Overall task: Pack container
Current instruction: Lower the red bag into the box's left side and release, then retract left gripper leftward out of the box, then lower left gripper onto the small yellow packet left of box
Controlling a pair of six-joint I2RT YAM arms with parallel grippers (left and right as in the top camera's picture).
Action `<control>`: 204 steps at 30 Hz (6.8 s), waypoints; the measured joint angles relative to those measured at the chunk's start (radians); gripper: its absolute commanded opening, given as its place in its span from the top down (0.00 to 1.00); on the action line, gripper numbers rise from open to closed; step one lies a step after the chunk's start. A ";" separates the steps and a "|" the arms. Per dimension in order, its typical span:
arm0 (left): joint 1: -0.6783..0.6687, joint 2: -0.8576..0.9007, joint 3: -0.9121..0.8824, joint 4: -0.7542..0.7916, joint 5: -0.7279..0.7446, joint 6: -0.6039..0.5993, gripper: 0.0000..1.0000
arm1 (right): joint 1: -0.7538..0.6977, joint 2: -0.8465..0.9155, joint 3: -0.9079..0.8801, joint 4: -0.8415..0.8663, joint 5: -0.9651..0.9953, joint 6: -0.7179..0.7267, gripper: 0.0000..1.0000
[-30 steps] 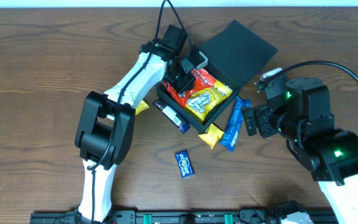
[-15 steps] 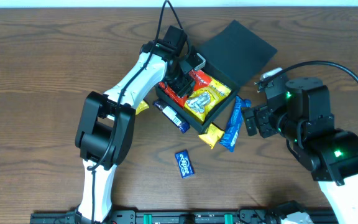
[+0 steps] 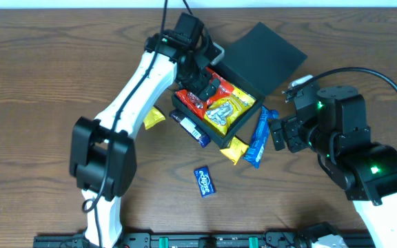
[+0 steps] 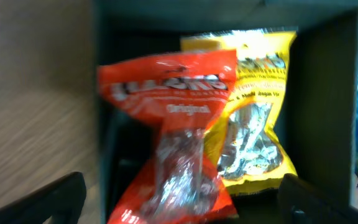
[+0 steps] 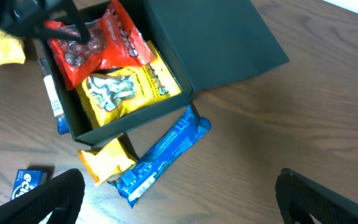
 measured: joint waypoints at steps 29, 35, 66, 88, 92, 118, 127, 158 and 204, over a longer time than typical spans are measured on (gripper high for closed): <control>-0.017 0.114 -0.017 0.078 -0.042 -0.112 0.94 | 0.000 0.000 0.000 0.000 0.000 0.000 0.01; -0.017 0.132 -0.068 0.145 -0.038 -0.134 0.94 | 0.000 0.000 0.000 0.000 0.000 0.000 0.01; -0.013 -0.184 -0.089 0.049 -0.045 -0.224 0.94 | 0.000 0.000 0.000 0.000 0.000 0.000 0.01; 0.152 -0.795 -0.732 0.231 -0.396 -0.835 0.94 | 0.000 0.000 -0.001 0.000 0.000 0.000 0.01; 0.162 -0.789 -0.820 0.229 -0.409 -1.121 0.94 | 0.000 0.000 -0.001 0.000 0.000 0.000 0.01; 0.202 -0.257 -0.520 0.145 -0.334 -1.307 0.05 | 0.000 0.000 -0.001 0.000 0.000 0.000 0.01; 0.246 -0.153 -0.520 0.175 -0.312 -1.307 0.05 | 0.000 0.000 -0.001 0.000 0.000 0.000 0.01; 0.253 0.003 -0.397 0.103 -0.306 -1.232 0.04 | 0.000 0.000 -0.001 0.000 0.000 0.000 0.01; 0.252 0.030 -0.396 0.118 -0.263 -1.168 0.61 | 0.000 0.000 -0.001 0.000 0.000 0.000 0.01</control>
